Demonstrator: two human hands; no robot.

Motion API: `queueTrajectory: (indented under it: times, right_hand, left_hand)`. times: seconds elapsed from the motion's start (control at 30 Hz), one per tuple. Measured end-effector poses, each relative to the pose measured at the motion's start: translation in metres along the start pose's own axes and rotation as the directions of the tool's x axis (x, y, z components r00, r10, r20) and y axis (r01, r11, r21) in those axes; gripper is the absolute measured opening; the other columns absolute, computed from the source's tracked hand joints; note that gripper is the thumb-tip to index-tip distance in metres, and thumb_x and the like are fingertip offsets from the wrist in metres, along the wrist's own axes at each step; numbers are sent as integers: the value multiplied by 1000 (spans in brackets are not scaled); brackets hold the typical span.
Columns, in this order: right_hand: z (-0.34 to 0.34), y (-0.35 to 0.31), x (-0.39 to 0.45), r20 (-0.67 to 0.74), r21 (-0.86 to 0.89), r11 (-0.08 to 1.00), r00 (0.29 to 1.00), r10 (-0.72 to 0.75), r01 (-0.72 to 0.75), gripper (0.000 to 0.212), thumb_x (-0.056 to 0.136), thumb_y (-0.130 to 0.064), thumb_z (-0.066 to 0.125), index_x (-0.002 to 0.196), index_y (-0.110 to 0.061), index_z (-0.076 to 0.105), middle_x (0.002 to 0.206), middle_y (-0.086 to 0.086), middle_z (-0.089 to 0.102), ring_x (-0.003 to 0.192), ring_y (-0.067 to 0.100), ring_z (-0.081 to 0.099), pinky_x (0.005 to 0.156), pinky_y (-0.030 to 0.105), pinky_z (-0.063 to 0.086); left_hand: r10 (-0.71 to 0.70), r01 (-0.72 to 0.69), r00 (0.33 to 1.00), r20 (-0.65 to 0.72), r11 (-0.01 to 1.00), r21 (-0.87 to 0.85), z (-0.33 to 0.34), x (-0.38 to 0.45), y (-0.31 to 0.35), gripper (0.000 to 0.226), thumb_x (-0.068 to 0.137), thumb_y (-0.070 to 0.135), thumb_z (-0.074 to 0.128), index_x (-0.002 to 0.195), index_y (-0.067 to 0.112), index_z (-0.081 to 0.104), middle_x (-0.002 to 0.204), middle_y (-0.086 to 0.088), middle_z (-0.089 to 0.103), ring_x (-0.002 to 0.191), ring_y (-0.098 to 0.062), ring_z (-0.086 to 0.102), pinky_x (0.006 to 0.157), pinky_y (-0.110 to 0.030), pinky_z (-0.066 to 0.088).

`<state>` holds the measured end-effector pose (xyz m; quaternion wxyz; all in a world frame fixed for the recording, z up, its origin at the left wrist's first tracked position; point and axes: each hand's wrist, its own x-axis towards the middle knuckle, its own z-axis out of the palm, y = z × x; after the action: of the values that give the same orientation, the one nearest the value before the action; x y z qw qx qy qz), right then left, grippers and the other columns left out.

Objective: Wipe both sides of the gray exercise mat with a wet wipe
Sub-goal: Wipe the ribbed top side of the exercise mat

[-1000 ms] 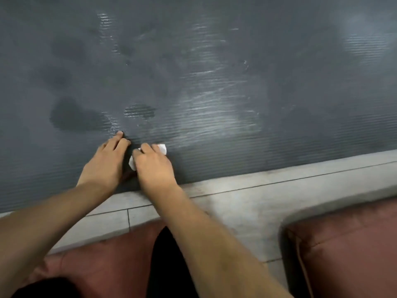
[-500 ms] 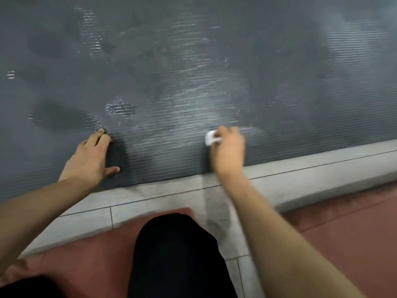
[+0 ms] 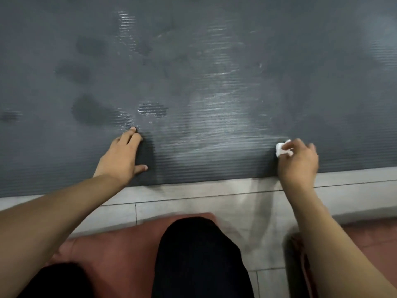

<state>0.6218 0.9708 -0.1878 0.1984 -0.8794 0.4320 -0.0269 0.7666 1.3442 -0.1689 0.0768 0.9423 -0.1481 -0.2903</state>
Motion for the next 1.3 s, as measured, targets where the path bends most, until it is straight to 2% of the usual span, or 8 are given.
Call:
queueTrajectory:
  times: [0.2,0.37,0.5,0.67,0.87,1.03,1.13,1.3]
  right_hand:
    - [53,-81,-69,112,120,963,960,-256,242,19,77,-5,58,87,-20,63,89,7,52,78,33,55,69,39,48]
    - [98,-173,-123,370,315,691,586,-721,651,13,83,-14,57,88,-23,64,92,-1,52,84,25,52,69,39,48]
    - [103,-187,-98,288,346,551,472,-833,759,13,86,-11,62,86,-22,67,84,-4,51,73,23,51,64,29,44]
    - [123,-235,-38,171,247,545,518,-838,801,15,86,-9,64,79,-23,66,88,-1,57,77,25,52,70,36,48]
    - [144,-291,16,42,122,785,787,-616,607,17,81,-2,59,83,-16,69,88,9,56,83,33,52,68,38,44]
    - [150,-276,-51,213,241,253,203,-956,937,30,89,-16,48,115,-15,64,103,4,59,90,23,48,74,38,49]
    - [155,-288,-7,160,208,93,60,-985,974,26,90,-15,55,114,-16,64,104,-1,56,87,21,49,71,33,50]
    - [170,-358,109,-8,54,333,334,-942,941,14,86,-5,60,88,-17,67,84,2,51,75,25,47,65,38,47]
  left_hand:
    - [3,-3,999,-33,1000,-9,-1,-4,-1,79,79,32,86,143,17,43,168,0,18,146,-30,33,114,-47,40]
    - [16,-15,999,-40,1000,25,-3,-5,-7,74,89,40,75,150,27,35,169,12,9,152,-17,22,113,-47,37]
    - [52,-64,990,-129,994,-86,-8,5,-25,45,96,23,63,138,28,50,165,9,18,140,-24,35,109,-48,42]
    - [32,-46,957,-290,998,-39,-19,30,-55,48,91,17,66,136,25,51,155,-2,30,121,-30,42,98,-44,51]
    - [123,-96,902,-414,992,86,-31,72,-69,41,87,16,63,127,21,57,141,-6,49,108,-33,53,90,-47,49]
    - [59,-48,864,-500,998,35,-54,120,-75,43,86,11,60,129,18,58,142,-7,51,119,-35,52,96,-50,45]
    - [42,-29,849,-527,999,32,-68,149,-84,42,87,14,60,129,18,57,144,-7,50,125,-34,50,101,-50,41]
    - [76,-46,833,-548,997,68,-94,198,-102,40,91,16,57,131,18,57,145,-6,49,129,-33,47,104,-50,37]
